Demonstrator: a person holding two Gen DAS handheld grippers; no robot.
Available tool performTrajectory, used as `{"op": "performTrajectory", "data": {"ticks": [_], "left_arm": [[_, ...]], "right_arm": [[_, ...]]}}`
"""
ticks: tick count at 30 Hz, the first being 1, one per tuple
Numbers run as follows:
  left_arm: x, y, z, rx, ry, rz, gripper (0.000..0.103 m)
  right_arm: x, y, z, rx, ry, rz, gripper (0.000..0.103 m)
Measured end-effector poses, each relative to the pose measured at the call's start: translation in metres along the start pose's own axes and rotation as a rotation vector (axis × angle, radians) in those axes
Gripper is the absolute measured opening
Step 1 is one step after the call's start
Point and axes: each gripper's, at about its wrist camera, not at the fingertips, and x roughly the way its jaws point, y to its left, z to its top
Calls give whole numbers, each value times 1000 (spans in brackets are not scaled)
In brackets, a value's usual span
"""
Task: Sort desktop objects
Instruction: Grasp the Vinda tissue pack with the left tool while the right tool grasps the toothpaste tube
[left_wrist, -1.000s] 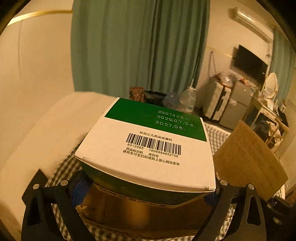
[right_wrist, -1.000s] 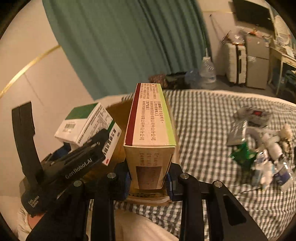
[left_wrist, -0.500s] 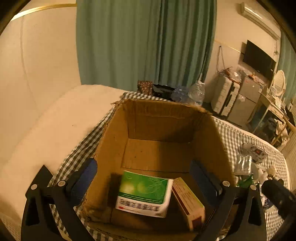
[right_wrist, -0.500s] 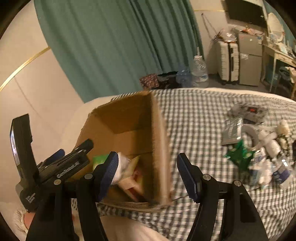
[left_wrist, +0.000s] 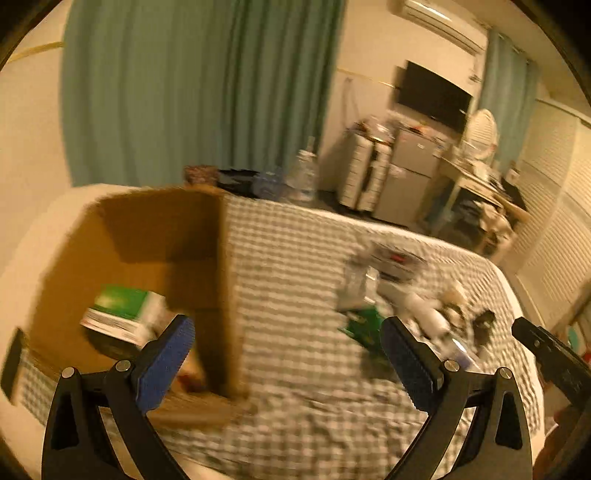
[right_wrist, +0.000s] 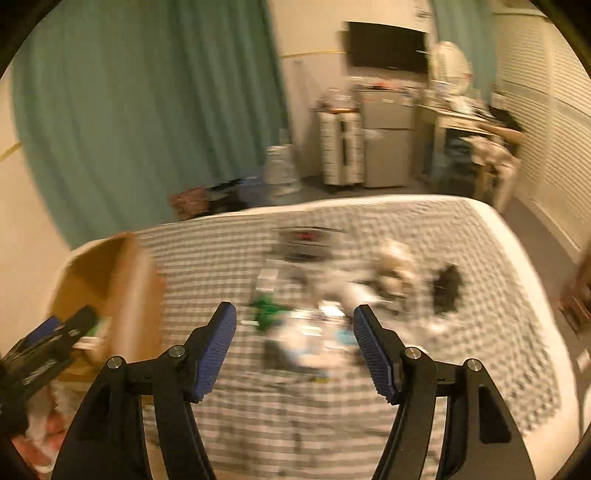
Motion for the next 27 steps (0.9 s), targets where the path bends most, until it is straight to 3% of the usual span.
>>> {"op": "performTrajectory", "data": {"ticks": [5, 13, 27], "left_arm": [[33, -64, -33, 80, 94, -29, 103], [99, -120, -62, 143, 177, -26, 103], [176, -133, -63, 156, 233, -55, 103]], "right_arm": [[21, -73, -15, 146, 32, -58, 66], [56, -121, -34, 260, 65, -108, 66], [115, -140, -39, 327, 134, -100, 66]]}}
